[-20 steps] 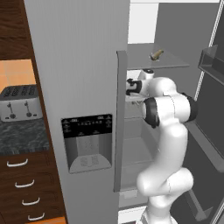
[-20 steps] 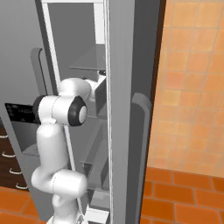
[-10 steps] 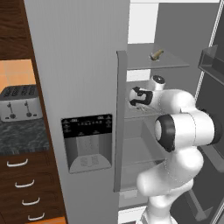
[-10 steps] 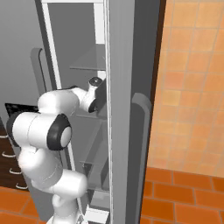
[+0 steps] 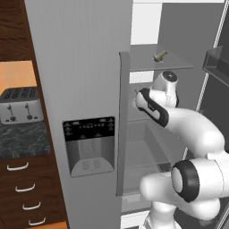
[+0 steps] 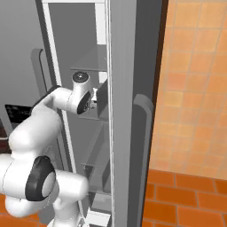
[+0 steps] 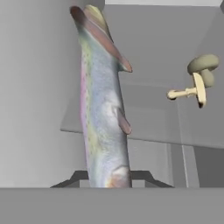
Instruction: Place one mushroom and one fish in each tupperware on the nearby counter, to pack two identical lunches.
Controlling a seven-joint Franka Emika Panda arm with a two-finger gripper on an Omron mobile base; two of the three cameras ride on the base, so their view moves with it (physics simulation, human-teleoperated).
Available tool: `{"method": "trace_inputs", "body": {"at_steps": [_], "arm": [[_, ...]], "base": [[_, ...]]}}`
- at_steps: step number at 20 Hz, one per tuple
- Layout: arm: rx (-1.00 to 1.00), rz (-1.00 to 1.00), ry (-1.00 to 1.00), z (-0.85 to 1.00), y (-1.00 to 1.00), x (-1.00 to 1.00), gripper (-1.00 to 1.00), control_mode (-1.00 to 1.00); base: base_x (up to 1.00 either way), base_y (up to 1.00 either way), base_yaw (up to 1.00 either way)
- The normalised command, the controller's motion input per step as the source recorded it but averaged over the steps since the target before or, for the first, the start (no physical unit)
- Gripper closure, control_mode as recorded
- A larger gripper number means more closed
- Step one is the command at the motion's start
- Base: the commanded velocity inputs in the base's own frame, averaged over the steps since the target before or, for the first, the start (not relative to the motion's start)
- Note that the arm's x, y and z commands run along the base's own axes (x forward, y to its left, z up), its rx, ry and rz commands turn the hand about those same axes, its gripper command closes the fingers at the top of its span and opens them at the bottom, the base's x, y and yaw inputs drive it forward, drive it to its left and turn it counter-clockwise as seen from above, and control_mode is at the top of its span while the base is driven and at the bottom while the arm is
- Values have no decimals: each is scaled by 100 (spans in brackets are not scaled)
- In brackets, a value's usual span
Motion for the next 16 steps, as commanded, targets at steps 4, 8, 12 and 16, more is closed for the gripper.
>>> {"method": "trace_inputs", "body": {"at_steps": [4,8,12,16], "arm": [[0,0,0,54,3,-91,100,-100],[0,0,-1,14,0,-98,100,-100],[-3,0,0,-2,0,-69,100,-100],[-4,0,2,-9,1,-1,100,-100]], "base": [[0,0,0],[0,0,0],[0,0,0],[0,0,0]]}}
